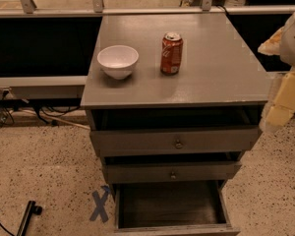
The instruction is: Close bottom drawer
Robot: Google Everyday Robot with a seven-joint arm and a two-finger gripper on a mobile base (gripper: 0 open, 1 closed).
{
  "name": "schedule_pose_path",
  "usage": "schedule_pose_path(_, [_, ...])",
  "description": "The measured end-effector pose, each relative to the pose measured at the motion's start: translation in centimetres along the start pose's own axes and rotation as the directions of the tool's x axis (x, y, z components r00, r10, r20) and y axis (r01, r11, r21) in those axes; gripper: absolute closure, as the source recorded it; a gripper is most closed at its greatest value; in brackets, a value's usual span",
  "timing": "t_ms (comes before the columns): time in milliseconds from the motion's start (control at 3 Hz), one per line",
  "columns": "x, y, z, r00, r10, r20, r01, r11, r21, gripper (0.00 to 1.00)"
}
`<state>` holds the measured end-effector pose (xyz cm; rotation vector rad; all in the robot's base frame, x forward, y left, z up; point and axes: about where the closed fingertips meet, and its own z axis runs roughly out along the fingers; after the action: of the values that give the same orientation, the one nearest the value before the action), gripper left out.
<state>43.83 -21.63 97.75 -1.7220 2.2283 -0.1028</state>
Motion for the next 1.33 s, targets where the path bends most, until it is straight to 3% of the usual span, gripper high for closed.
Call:
schedule_pose_path(333, [0.0,0.0,0.0,1.0,0.0,0.0,0.0,1.0,0.0,0.0])
schedule_pose_path(667, [0.7,0.2,2.4,0.998,0.022,0.061,-0.022,0.9998,-0.001,0.0])
schedule_pose_path(1000, [0.8,3.7,6.2,0.98,0.008,0.198,-0.005,0.9999,-0.013,0.0])
schedule_pose_path(1333, [1.6,8.0,11.3,0.94,0.034,0.34,-0.026,0.9993,-0.028,0.0])
